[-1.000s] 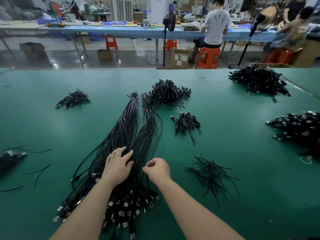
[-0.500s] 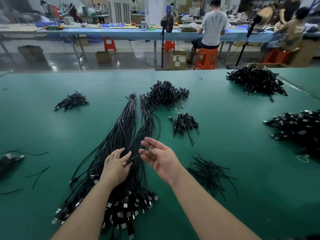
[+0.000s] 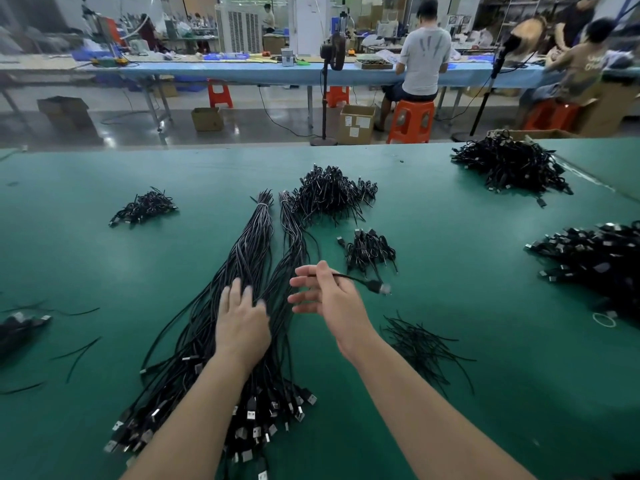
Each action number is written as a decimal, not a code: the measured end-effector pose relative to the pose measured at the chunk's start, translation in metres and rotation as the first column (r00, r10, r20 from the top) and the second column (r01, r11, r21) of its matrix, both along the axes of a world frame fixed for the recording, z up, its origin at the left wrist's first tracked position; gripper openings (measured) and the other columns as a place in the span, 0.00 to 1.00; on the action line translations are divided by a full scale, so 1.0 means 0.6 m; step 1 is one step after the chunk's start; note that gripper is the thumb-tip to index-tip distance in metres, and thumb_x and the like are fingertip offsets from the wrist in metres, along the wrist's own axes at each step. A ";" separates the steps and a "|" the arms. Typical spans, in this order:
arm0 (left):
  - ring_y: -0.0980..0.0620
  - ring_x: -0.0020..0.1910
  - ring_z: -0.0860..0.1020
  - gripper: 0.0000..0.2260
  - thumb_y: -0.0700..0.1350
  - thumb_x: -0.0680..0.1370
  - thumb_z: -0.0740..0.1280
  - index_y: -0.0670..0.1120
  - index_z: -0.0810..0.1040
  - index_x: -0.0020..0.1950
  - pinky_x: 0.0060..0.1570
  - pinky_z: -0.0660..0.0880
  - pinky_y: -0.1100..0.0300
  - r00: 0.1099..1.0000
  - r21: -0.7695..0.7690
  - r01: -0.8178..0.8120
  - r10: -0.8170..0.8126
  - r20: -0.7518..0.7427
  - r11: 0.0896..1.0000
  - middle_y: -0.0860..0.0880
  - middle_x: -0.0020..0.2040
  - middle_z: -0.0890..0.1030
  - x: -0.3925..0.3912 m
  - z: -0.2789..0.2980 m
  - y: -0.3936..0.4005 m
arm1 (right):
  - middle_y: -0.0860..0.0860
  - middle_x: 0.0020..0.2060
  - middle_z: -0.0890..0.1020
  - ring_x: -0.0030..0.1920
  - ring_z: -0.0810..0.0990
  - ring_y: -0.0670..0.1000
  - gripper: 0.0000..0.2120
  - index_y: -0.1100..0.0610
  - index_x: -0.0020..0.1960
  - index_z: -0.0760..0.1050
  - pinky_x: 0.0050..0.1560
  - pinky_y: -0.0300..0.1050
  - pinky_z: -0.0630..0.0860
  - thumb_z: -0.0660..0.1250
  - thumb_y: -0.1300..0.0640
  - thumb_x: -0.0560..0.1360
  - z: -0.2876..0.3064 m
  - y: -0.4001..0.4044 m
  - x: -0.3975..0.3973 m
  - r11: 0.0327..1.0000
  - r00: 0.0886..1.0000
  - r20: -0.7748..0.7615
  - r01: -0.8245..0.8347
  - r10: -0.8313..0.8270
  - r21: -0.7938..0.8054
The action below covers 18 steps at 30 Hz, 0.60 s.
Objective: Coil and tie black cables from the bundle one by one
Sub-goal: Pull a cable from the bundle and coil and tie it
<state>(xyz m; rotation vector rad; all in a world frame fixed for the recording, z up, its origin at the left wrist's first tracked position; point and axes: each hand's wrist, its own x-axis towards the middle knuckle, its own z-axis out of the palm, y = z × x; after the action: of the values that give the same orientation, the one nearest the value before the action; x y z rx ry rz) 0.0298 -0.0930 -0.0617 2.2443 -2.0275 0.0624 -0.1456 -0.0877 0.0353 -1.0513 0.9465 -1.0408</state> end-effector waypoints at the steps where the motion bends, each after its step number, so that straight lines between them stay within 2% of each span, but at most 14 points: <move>1: 0.40 0.80 0.55 0.24 0.46 0.80 0.65 0.45 0.69 0.76 0.79 0.51 0.43 0.996 -0.159 0.046 -0.057 -0.066 0.986 0.41 0.78 0.65 -0.020 0.017 -0.003 | 0.59 0.45 0.84 0.38 0.82 0.53 0.20 0.61 0.55 0.80 0.43 0.48 0.82 0.53 0.51 0.86 0.002 0.002 0.001 0.999 0.999 -0.033 -0.012 0.011 -0.030; 2: 0.42 0.80 0.56 0.26 0.44 0.79 0.67 0.43 0.67 0.77 0.79 0.54 0.45 0.975 -0.298 0.097 -0.151 -0.163 0.949 0.42 0.78 0.66 -0.039 0.034 -0.007 | 0.57 0.41 0.83 0.36 0.81 0.52 0.19 0.60 0.54 0.81 0.43 0.49 0.82 0.54 0.51 0.86 0.004 0.003 0.003 0.998 0.997 -0.071 -0.024 0.020 -0.064; 4: 0.47 0.80 0.57 0.25 0.41 0.78 0.64 0.43 0.69 0.76 0.79 0.55 0.49 0.880 -0.430 0.212 -0.363 -0.307 0.877 0.46 0.77 0.66 -0.072 0.067 -0.018 | 0.52 0.35 0.80 0.33 0.79 0.49 0.18 0.59 0.51 0.82 0.44 0.53 0.81 0.56 0.51 0.85 0.008 0.007 0.004 0.991 0.988 -0.150 -0.041 0.022 -0.126; 5: 0.48 0.78 0.60 0.20 0.39 0.78 0.64 0.44 0.76 0.70 0.77 0.59 0.53 0.818 -0.457 0.234 -0.428 -0.384 0.858 0.48 0.73 0.72 -0.084 0.082 -0.021 | 0.49 0.32 0.78 0.32 0.78 0.48 0.18 0.58 0.50 0.82 0.44 0.54 0.81 0.57 0.51 0.85 0.010 0.008 0.003 0.987 0.981 -0.192 -0.042 0.011 -0.156; 6: 0.49 0.74 0.67 0.13 0.38 0.77 0.64 0.48 0.82 0.59 0.73 0.65 0.56 0.757 -0.460 0.231 -0.455 -0.469 0.858 0.51 0.64 0.79 -0.093 0.091 -0.024 | 0.48 0.31 0.78 0.32 0.77 0.47 0.18 0.57 0.48 0.83 0.45 0.54 0.81 0.57 0.49 0.84 0.014 0.009 0.000 0.982 0.974 -0.227 -0.037 -0.006 -0.185; 7: 0.49 0.66 0.76 0.10 0.38 0.77 0.64 0.52 0.82 0.46 0.63 0.72 0.59 0.718 -0.448 0.216 -0.452 -0.529 0.868 0.55 0.53 0.82 -0.100 0.097 -0.024 | 0.49 0.31 0.78 0.31 0.77 0.47 0.18 0.54 0.46 0.83 0.46 0.54 0.80 0.58 0.49 0.84 0.019 0.009 -0.005 0.978 0.970 -0.242 -0.027 -0.024 -0.207; 8: 0.49 0.55 0.80 0.11 0.39 0.77 0.63 0.54 0.78 0.40 0.52 0.76 0.60 0.698 -0.429 0.199 -0.435 -0.568 0.881 0.59 0.44 0.80 -0.104 0.098 -0.026 | 0.50 0.31 0.78 0.32 0.77 0.48 0.18 0.52 0.45 0.83 0.47 0.55 0.80 0.57 0.49 0.84 0.027 0.009 -0.011 0.975 0.971 -0.235 -0.016 -0.037 -0.221; 9: 0.50 0.45 0.80 0.10 0.40 0.78 0.62 0.53 0.76 0.40 0.44 0.77 0.57 0.696 -0.390 0.177 -0.395 -0.599 0.904 0.58 0.40 0.79 -0.106 0.093 -0.027 | 0.51 0.31 0.79 0.32 0.77 0.49 0.18 0.52 0.46 0.83 0.47 0.56 0.80 0.57 0.49 0.84 0.035 0.009 -0.017 0.973 0.976 -0.215 -0.007 -0.044 -0.231; 10: 0.50 0.41 0.79 0.09 0.41 0.80 0.61 0.49 0.76 0.43 0.42 0.78 0.53 0.693 -0.344 0.147 -0.344 -0.633 0.927 0.56 0.39 0.79 -0.107 0.084 -0.029 | 0.51 0.32 0.79 0.32 0.77 0.50 0.17 0.52 0.46 0.83 0.46 0.56 0.80 0.58 0.49 0.84 0.046 0.008 -0.025 0.970 0.980 -0.193 -0.001 -0.048 -0.244; 12: 0.47 0.41 0.80 0.09 0.44 0.84 0.60 0.45 0.78 0.49 0.45 0.78 0.48 0.714 -0.266 0.080 -0.241 -0.657 0.961 0.48 0.42 0.82 -0.101 0.061 -0.031 | 0.51 0.33 0.79 0.32 0.77 0.51 0.17 0.52 0.47 0.84 0.42 0.52 0.79 0.58 0.50 0.84 0.071 0.008 -0.040 0.961 0.989 -0.138 0.011 -0.051 -0.276; 13: 0.47 0.41 0.80 0.09 0.47 0.85 0.59 0.46 0.78 0.50 0.45 0.78 0.48 0.725 -0.230 0.055 -0.198 -0.660 0.972 0.48 0.42 0.83 -0.093 0.046 -0.030 | 0.50 0.33 0.79 0.31 0.77 0.50 0.17 0.52 0.46 0.84 0.39 0.48 0.79 0.58 0.49 0.83 0.085 0.009 -0.047 0.956 0.993 -0.104 0.017 -0.050 -0.293; 16: 0.55 0.30 0.73 0.13 0.51 0.85 0.57 0.54 0.74 0.43 0.34 0.72 0.55 0.738 -0.089 0.031 -0.083 -0.670 0.996 0.51 0.34 0.79 -0.064 0.005 -0.012 | 0.49 0.32 0.79 0.31 0.77 0.48 0.16 0.48 0.44 0.85 0.35 0.40 0.78 0.61 0.45 0.79 0.135 0.013 -0.070 0.943 0.999 -0.020 0.027 -0.035 -0.332; 18: 0.58 0.28 0.73 0.14 0.51 0.86 0.56 0.55 0.73 0.41 0.29 0.68 0.63 0.744 -0.030 0.015 -0.031 -0.668 0.999 0.52 0.34 0.78 -0.044 -0.016 0.004 | 0.48 0.31 0.79 0.29 0.76 0.48 0.15 0.50 0.43 0.85 0.33 0.40 0.78 0.63 0.44 0.75 0.167 0.016 -0.086 0.939 0.999 0.048 0.035 -0.020 -0.343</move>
<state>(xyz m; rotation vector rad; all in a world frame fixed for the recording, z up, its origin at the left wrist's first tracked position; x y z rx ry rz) 0.0035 -0.0906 -0.0711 1.8296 -1.6246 -0.6328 -0.1975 -0.0779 0.1354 -1.2991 0.7593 -1.2787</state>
